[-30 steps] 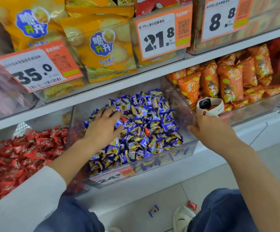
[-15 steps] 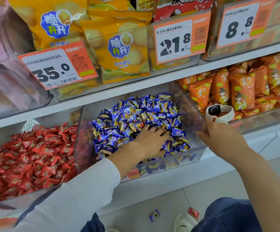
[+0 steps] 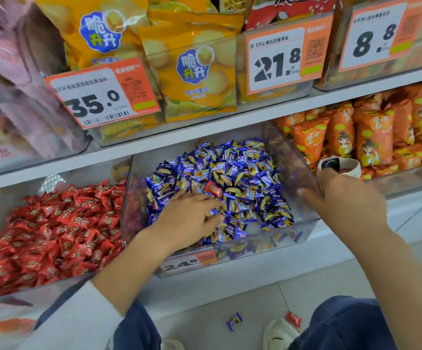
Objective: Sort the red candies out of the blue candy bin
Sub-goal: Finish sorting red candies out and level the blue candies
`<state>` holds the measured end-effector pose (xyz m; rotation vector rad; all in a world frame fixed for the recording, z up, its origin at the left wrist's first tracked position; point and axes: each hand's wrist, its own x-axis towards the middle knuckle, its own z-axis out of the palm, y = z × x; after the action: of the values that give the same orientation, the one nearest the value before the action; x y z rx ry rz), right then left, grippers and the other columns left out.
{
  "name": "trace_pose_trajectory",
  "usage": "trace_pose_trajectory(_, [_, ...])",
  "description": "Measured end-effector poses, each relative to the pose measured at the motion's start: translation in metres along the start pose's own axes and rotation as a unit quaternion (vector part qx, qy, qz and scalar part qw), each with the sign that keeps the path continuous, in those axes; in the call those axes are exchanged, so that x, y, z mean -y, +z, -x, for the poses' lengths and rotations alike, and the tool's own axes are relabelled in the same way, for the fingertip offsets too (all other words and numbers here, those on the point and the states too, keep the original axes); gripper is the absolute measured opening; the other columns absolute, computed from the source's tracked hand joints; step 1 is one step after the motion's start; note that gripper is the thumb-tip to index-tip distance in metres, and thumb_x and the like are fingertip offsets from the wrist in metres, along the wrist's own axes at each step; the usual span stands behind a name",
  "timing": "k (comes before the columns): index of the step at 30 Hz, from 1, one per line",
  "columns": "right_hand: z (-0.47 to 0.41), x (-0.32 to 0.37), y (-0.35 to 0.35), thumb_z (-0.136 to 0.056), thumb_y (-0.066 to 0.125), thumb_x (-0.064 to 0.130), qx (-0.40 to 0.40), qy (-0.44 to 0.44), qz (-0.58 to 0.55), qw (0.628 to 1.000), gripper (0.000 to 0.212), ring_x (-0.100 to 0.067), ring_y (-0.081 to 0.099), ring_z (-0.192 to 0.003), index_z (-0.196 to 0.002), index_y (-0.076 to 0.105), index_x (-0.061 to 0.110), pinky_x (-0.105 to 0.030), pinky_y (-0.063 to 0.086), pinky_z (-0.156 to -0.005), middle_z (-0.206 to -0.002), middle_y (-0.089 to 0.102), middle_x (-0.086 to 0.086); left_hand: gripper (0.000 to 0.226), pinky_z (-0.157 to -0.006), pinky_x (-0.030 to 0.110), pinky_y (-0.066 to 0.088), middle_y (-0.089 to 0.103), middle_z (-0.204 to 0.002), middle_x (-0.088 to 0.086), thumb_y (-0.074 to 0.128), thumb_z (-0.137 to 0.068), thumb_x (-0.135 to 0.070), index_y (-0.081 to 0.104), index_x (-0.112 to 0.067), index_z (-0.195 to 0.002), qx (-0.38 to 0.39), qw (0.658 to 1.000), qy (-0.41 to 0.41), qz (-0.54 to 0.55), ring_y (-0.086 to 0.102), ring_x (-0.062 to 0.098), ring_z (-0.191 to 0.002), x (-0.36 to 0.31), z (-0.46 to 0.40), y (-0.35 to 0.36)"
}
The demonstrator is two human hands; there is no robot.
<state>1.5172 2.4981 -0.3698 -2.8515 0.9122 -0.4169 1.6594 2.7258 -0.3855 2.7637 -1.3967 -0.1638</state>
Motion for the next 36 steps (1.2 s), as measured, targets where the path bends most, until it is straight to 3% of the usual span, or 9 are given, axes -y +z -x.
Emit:
trace_pose_trajectory(2, [0.001, 0.008, -0.007, -0.089, 0.055, 0.045, -0.098, 0.0, -0.041, 0.994, 0.035, -0.037, 0.061, -0.07, -0.09, 0.055, 0.01, -0.03, 0.029, -0.053, -0.072, 0.059, -0.014, 0.04, -0.107, 0.036, 0.036, 0.055, -0.132, -0.009, 0.041, -0.097, -0.046, 0.052, -0.032, -0.133, -0.029, 0.992, 0.018, 0.123, 0.048, 0.012, -0.122, 0.009, 0.016, -0.003])
trace_pose_trajectory(5, [0.005, 0.025, -0.006, -0.09, 0.056, 0.036, -0.145, -0.048, -0.102, 0.983, 0.025, -0.037, 0.06, -0.063, -0.085, 0.06, 0.012, -0.029, 0.029, -0.05, -0.069, 0.065, -0.013, 0.03, -0.095, 0.029, 0.045, 0.062, -0.122, -0.004, 0.045, -0.098, -0.028, 0.061, -0.024, -0.124, -0.118, 0.982, -0.048, 0.139, 0.058, 0.016, -0.109, 0.025, 0.029, -0.013])
trace_pose_trajectory(8, [0.005, 0.046, 0.012, -0.09, 0.056, 0.035, -0.05, -0.083, -0.118, 0.988, 0.018, -0.033, 0.064, -0.075, -0.09, 0.065, 0.018, -0.033, 0.04, -0.057, -0.079, 0.07, -0.009, 0.032, -0.085, 0.032, 0.044, 0.067, -0.112, 0.011, 0.047, -0.095, -0.009, 0.063, -0.018, -0.122, -0.157, 0.972, -0.143, 0.102, 0.062, 0.03, -0.095, 0.045, 0.032, -0.03])
trace_pose_trajectory(11, [0.001, 0.065, 0.035, -0.091, 0.055, 0.037, 0.085, -0.111, -0.102, 0.985, 0.019, -0.024, 0.064, -0.087, -0.102, 0.065, 0.025, -0.031, 0.047, -0.067, -0.091, 0.071, 0.001, 0.04, -0.086, 0.036, 0.044, 0.067, -0.11, 0.017, 0.047, -0.09, -0.001, 0.062, -0.017, -0.124, -0.144, 0.962, -0.214, 0.093, 0.062, 0.035, -0.099, 0.065, 0.028, -0.046])
trace_pose_trajectory(17, [-0.006, 0.09, 0.06, -0.085, 0.064, 0.042, 0.237, -0.194, -0.139, 0.942, 0.05, -0.016, 0.061, -0.098, -0.132, 0.05, 0.033, -0.028, 0.046, -0.078, -0.116, 0.063, 0.003, 0.035, -0.09, 0.035, 0.047, 0.067, -0.111, 0.011, 0.055, -0.083, 0.0, 0.063, -0.013, -0.114, -0.036, 0.982, -0.176, 0.055, 0.061, 0.027, -0.103, 0.079, 0.014, -0.044])
trace_pose_trajectory(22, [-0.014, 0.098, 0.07, -0.084, 0.068, 0.035, 0.279, -0.187, -0.162, 0.928, 0.053, -0.01, 0.057, -0.086, -0.133, 0.047, 0.031, -0.022, 0.042, -0.074, -0.119, 0.061, 0.001, 0.049, -0.084, 0.04, 0.046, 0.055, -0.114, 0.016, 0.062, -0.085, -0.007, 0.039, -0.006, -0.128, 0.064, 0.982, -0.173, -0.047, 0.056, 0.034, -0.107, 0.061, 0.004, -0.015])
trace_pose_trajectory(25, [-0.025, 0.091, 0.066, -0.082, 0.07, 0.031, 0.24, -0.176, -0.149, 0.943, 0.038, -0.007, 0.052, -0.07, -0.118, 0.058, 0.027, -0.022, 0.039, -0.067, -0.103, 0.066, 0.004, 0.051, -0.08, 0.041, 0.047, 0.055, -0.112, 0.015, 0.06, -0.085, -0.004, 0.037, -0.009, -0.13, 0.024, 0.985, -0.169, -0.032, 0.058, 0.035, -0.103, 0.064, 0.001, -0.009])
trace_pose_trajectory(29, [-0.046, 0.064, 0.046, -0.079, 0.073, 0.032, 0.148, -0.091, -0.115, 0.978, 0.022, -0.018, 0.061, -0.078, -0.095, 0.063, 0.021, -0.03, 0.045, -0.07, -0.086, 0.067, 0.003, 0.042, -0.078, 0.042, 0.048, 0.06, -0.108, 0.012, 0.062, -0.083, -0.008, 0.044, -0.014, -0.122, -0.021, 0.987, -0.16, 0.012, 0.06, 0.034, -0.099, 0.065, -0.001, -0.01])
trace_pose_trajectory(36, [-0.035, 0.077, 0.056, -0.075, 0.074, 0.042, 0.279, -0.11, -0.115, 0.947, 0.034, -0.012, 0.061, -0.085, -0.1, 0.062, 0.023, -0.029, 0.048, -0.077, -0.089, 0.067, 0.008, 0.052, -0.075, 0.04, 0.044, 0.056, -0.108, 0.015, 0.064, -0.081, -0.006, 0.038, -0.011, -0.126, -0.111, 0.974, -0.176, 0.084, 0.059, 0.037, -0.093, 0.06, 0.004, -0.028])
